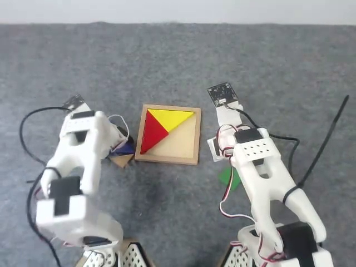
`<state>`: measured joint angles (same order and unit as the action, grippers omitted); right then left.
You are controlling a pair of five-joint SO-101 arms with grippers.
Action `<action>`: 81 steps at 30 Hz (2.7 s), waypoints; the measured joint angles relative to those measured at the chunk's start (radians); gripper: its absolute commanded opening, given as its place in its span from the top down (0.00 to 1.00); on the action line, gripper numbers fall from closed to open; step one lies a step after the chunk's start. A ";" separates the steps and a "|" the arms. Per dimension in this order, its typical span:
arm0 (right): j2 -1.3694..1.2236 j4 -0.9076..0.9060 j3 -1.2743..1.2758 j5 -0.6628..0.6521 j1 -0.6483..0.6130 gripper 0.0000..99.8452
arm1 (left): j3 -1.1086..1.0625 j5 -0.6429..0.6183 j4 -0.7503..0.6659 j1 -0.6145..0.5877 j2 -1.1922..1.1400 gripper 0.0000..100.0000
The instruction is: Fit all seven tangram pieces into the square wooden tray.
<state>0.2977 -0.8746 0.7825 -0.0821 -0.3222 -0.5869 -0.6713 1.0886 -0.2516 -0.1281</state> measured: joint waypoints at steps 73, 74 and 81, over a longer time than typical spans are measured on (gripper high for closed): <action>0.000 0.000 0.000 -0.041 -0.003 0.99 | 0.281 -0.216 0.132 0.046 -0.146 0.76; 0.000 0.000 0.000 -0.041 -0.003 0.99 | 0.281 -0.216 0.132 0.046 -0.133 0.76; 0.000 0.000 0.000 -0.041 -0.003 0.99 | 0.281 -0.216 0.133 0.046 -0.092 0.76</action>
<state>0.2977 -0.8746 0.7825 -0.1235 -0.3253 -0.3061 -0.8876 1.2221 -0.2056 -0.2202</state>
